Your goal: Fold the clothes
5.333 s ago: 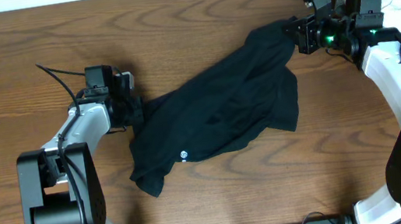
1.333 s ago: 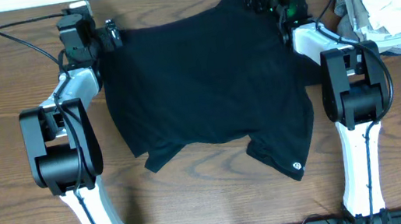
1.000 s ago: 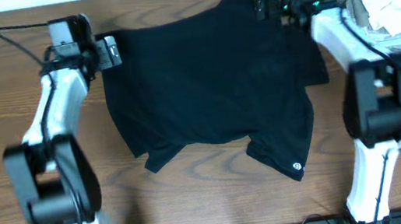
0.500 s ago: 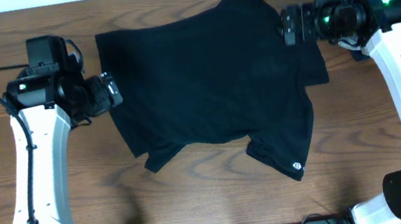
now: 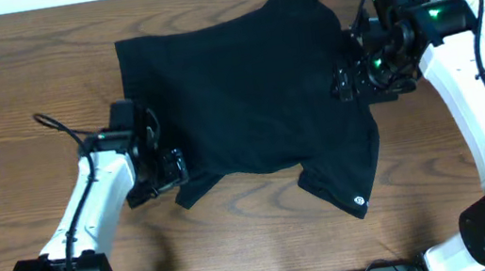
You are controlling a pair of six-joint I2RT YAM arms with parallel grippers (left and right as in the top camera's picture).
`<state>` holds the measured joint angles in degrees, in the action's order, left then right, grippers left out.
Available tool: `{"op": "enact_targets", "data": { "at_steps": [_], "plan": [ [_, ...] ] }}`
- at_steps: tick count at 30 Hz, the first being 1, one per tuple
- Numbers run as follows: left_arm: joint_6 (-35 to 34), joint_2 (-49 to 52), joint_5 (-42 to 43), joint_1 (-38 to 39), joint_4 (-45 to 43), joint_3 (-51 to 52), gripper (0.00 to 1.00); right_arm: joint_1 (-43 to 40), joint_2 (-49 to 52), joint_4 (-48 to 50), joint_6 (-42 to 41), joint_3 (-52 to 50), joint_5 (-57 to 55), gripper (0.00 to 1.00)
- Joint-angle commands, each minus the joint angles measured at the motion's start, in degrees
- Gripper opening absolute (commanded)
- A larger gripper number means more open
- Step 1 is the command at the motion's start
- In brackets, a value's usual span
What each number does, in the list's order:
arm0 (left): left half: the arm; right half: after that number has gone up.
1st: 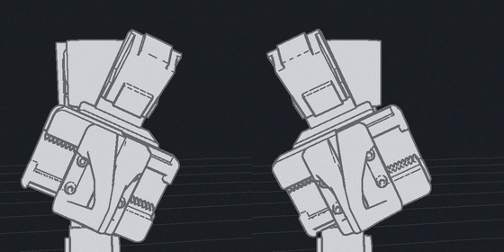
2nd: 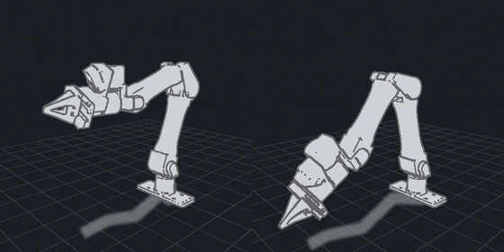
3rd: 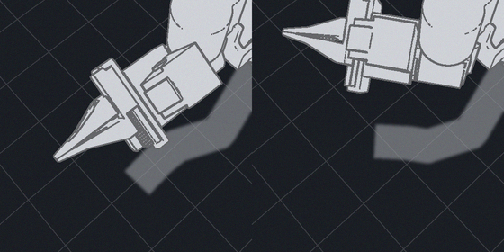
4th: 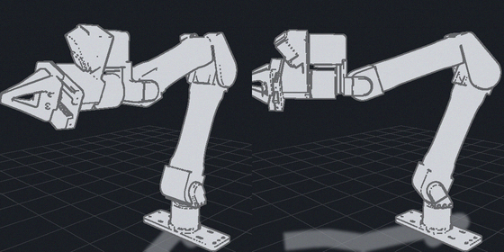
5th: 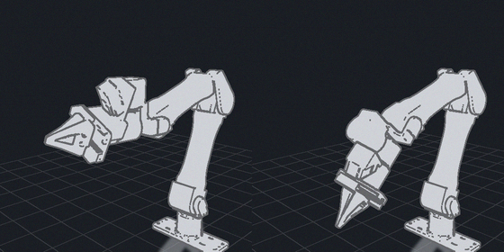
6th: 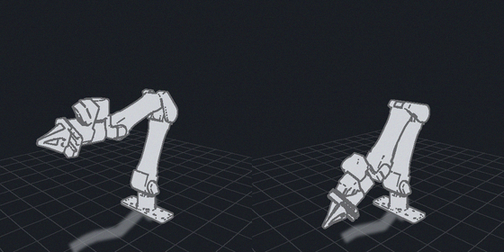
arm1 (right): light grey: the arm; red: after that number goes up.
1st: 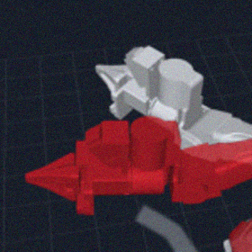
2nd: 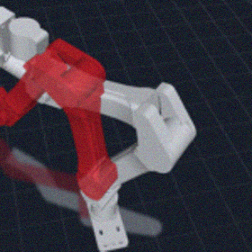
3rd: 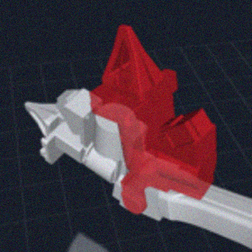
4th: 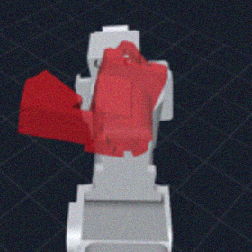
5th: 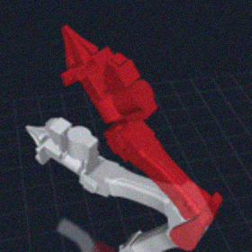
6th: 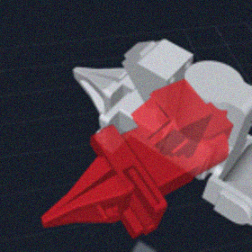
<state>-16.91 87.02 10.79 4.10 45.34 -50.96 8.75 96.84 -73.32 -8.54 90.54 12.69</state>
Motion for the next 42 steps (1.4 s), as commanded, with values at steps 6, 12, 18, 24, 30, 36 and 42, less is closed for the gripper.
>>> {"op": "enact_targets", "data": {
  "at_steps": [6, 12, 18, 24, 30, 36, 42],
  "plan": [
    [3.08, 0.22, 0.15, 0.22, -13.22, 7.63, 0.75, 2.75, 0.13, 4.13, -0.2, -8.46, -0.66, 0.79],
    [4.68, 1.01, 0.15, 0.22, -16.87, 9.49, 0.62, 3.65, 0.13, 6.08, -0.2, -11.72, -0.68, 0.78],
    [5.11, 3.45, 0.17, 0.24, -18.53, 9.51, 0.55, 3.65, 0.13, 6.03, -0.2, -11.93, -0.66, 0.77],
    [5.07, 7.3, 0.17, 0.5, -19.37, 9.51, 0.45, 3.65, 0.13, 6.01, -0.2, -11.93, -0.66, 0.77],
    [5.05, 8.9, 0.35, 1.51, -20.15, 9.49, 0.19, 3.65, 0.13, 5.73, -0.2, -11.93, -0.66, 0.77],
    [5.07, 7.85, 0.33, 0.76, -16.02, 7.67, 0.06, 3.65, 0.13, 5.55, -0.2, -11.93, -0.66, 0.77],
    [5.99, 3.26, 0.13, -1.01, -7.41, 1.99, 0.06, 3.65, 0.13, 4.68, -0.2, -11.93, -0.63, 0.76]
  ]
}}
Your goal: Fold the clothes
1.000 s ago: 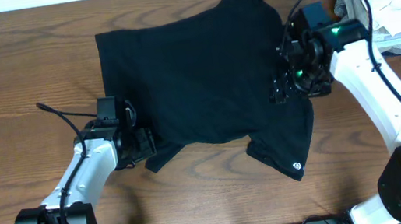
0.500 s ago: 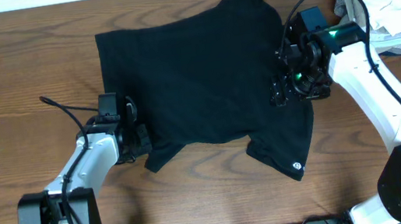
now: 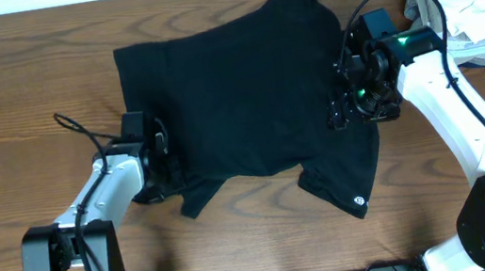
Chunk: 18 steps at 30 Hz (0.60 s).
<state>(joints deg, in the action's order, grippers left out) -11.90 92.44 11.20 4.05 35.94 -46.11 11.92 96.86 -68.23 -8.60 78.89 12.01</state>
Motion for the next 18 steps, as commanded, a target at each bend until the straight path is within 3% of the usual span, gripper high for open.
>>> {"op": "enact_targets", "data": {
  "at_steps": [1, 11, 18],
  "plan": [
    [1.55, -3.1, -0.28, -1.2, 3.04, -3.85, 0.06, 0.48, 0.11, -0.66, -0.13, -0.28, 0.04, 0.76],
    [2.49, -10.45, -6.23, -2.12, 7.78, -14.19, 0.06, 0.81, 0.11, -4.66, -0.13, -1.14, 2.4, 0.74],
    [2.45, -10.91, -10.45, -2.27, 7.74, -14.8, 0.06, 1.31, 0.11, -3.67, -1.29, -7.45, 3.78, 0.71]
  ]
}}
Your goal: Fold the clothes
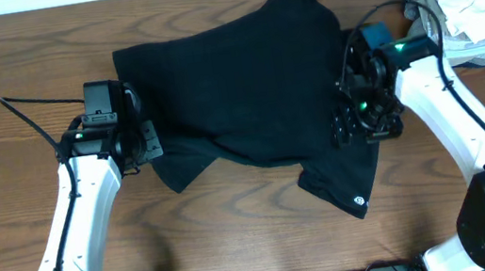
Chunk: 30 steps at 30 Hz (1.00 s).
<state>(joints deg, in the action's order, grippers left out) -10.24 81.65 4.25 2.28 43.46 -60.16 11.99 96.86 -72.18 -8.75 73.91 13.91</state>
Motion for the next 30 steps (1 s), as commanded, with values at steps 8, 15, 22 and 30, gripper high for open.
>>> {"op": "enact_targets", "data": {
  "at_steps": [8, 15, 22, 30],
  "plan": [
    [0.81, -0.11, -3.69, -0.76, -0.02, -0.72, 0.06, 6.29, 0.11, 4.44, -7.78, -11.02, 2.56, 0.63],
    [0.81, -0.11, -3.69, -0.76, 0.02, -0.72, 0.06, 10.73, 0.09, 10.25, -16.17, -18.71, -0.2, 0.63],
    [0.81, -0.11, -3.69, -0.76, 0.5, -0.72, 0.06, 12.09, 0.11, 14.49, -22.21, -24.44, -4.44, 0.63],
    [0.81, -0.09, -3.67, -0.76, 1.66, -0.72, 0.06, 12.09, 0.11, 15.32, -25.07, -26.93, -5.55, 0.63]
  ]
}}
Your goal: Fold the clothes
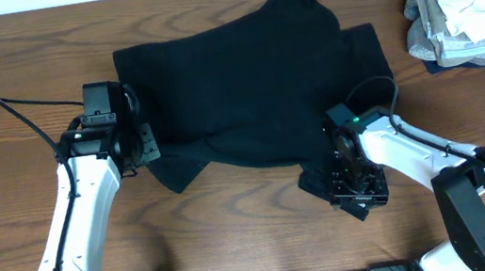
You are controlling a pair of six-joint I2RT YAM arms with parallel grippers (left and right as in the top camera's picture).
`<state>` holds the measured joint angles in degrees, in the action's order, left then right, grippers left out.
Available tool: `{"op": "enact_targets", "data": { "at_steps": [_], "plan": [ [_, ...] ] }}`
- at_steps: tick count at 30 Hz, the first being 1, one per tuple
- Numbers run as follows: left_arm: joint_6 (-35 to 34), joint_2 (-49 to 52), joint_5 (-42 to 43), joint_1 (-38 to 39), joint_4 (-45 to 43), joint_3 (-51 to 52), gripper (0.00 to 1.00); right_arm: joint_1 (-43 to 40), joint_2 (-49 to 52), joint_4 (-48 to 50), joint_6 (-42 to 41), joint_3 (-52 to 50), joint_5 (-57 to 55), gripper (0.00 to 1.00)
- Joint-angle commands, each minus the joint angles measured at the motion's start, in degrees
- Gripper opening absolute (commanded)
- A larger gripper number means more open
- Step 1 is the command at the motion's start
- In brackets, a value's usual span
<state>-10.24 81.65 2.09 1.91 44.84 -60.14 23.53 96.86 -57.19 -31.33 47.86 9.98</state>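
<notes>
A black T-shirt [244, 78] lies spread on the wooden table [3, 55], its collar end toward the far edge and one sleeve [366, 53] out to the right. My left gripper [143, 146] is at the shirt's left edge, shut on the cloth, which is bunched just below it. My right gripper [356, 184] sits low over the shirt's near right corner, covering it. Its jaws look spread, with nothing lifted between them.
A pile of other clothes [466, 0], white and grey-green, lies at the far right corner. Bare table surrounds the shirt on the left and along the near edge. A black cable [29, 102] trails left from the left arm.
My right gripper has moved from the shirt's right edge, beside the sleeve, down to the near right corner. The right sleeve now lies uncovered. The left gripper and arm have stayed put.
At first my left gripper was at the shirt's near left corner and my right at its right edge. Then the left stood a little farther in at that corner. Later the left was higher, with the corner drawn up. Now the right is on the near right corner.
</notes>
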Motion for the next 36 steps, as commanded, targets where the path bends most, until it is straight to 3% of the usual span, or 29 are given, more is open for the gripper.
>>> {"op": "enact_targets", "data": {
  "at_steps": [1, 3, 5, 8, 9, 15, 27, 36],
  "plan": [
    [0.81, -0.09, -1.53, -0.39, 0.35, -0.74, 0.06, 0.55, 0.11, 0.74, -2.54, -1.22, -1.6, 0.63],
    [0.81, -0.09, -1.53, -0.39, 0.52, -0.74, 0.06, 0.55, 0.11, 1.16, -2.6, -1.77, -1.57, 0.62],
    [0.81, -0.09, -1.53, -0.39, 0.79, -0.74, 0.06, 0.55, 0.11, 1.53, -3.45, -2.6, -1.6, 0.52],
    [0.81, -0.09, -1.51, -0.39, 1.29, -0.74, 0.06, 0.55, 0.11, 2.8, -4.5, -3.91, -1.62, 0.1],
    [0.81, -0.09, -1.53, -0.39, 1.4, -0.74, 0.06, 0.55, 0.11, 3.04, -4.85, -4.04, -1.66, 0.01],
    [0.76, -0.94, -1.49, -0.39, 3.04, -1.07, 0.06, -1.88, -1.79, 2.78, -4.57, -1.64, -1.66, 0.01],
    [0.79, -11.96, -1.46, -0.39, 15.41, -3.1, 0.06, -18.4, -19.82, -7.93, 10.99, 13.53, -1.64, 0.01],
    [0.07, -15.02, 2.08, -0.22, 19.08, -3.1, 0.06, -27.56, -23.45, -15.58, 18.56, 22.4, -1.62, 0.01]
  ]
}}
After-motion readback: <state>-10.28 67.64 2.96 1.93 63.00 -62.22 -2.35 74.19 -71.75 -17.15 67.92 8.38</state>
